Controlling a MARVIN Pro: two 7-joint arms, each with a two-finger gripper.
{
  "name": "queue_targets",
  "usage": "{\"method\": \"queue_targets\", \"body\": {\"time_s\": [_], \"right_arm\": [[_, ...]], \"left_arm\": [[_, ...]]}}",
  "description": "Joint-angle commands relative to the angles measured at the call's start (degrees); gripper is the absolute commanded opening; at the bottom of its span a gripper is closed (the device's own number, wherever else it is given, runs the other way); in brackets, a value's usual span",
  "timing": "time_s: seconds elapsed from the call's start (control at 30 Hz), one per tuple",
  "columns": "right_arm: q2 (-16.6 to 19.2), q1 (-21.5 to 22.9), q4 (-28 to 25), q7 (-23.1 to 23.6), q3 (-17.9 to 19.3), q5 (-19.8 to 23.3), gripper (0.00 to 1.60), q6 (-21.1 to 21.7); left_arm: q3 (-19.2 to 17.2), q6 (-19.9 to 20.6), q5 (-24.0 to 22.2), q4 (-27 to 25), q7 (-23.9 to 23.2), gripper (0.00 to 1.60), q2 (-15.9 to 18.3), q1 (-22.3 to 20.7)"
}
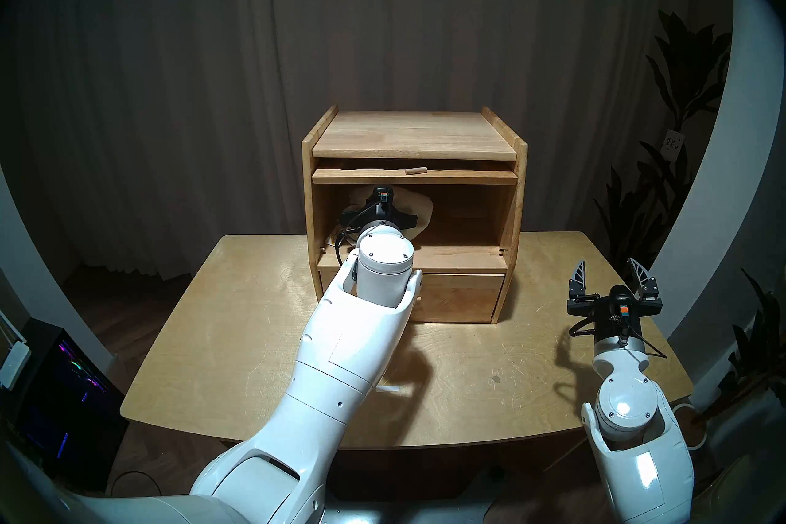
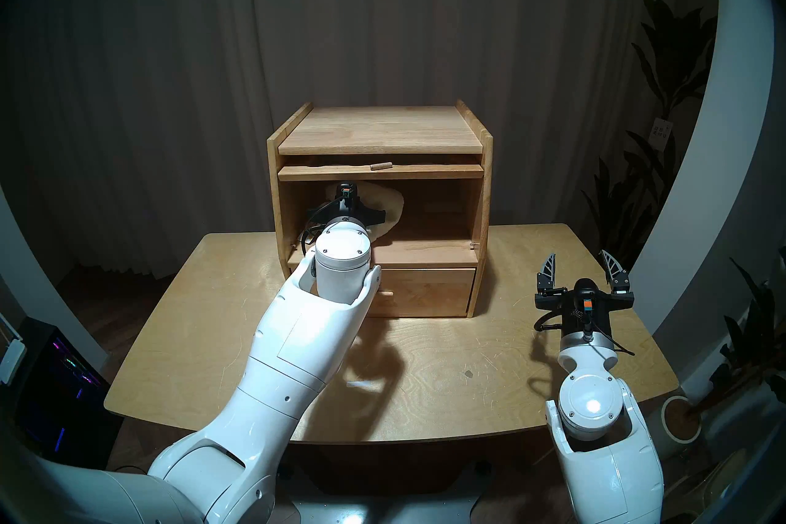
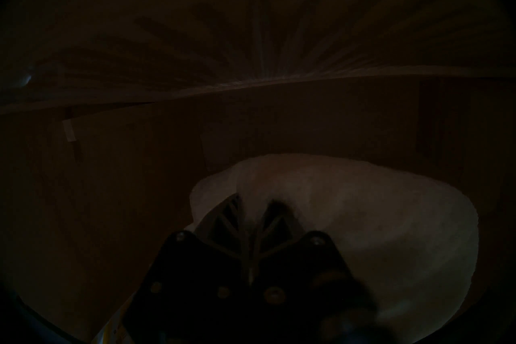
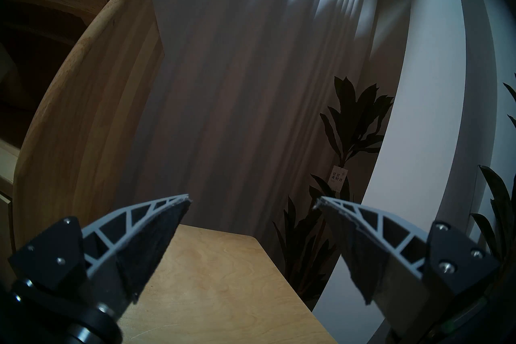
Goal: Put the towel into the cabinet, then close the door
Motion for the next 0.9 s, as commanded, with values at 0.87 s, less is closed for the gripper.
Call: {"method": "queue_targets", "body": {"time_s": [0.87], "right_arm": [[0.53, -0.06, -1.34, -0.39, -0.21, 0.17, 1.6, 0.03]], "left_arm": [[1.46, -5.01, 0.6, 7.52, -0.52, 0.0, -1.43, -5.56]]}}
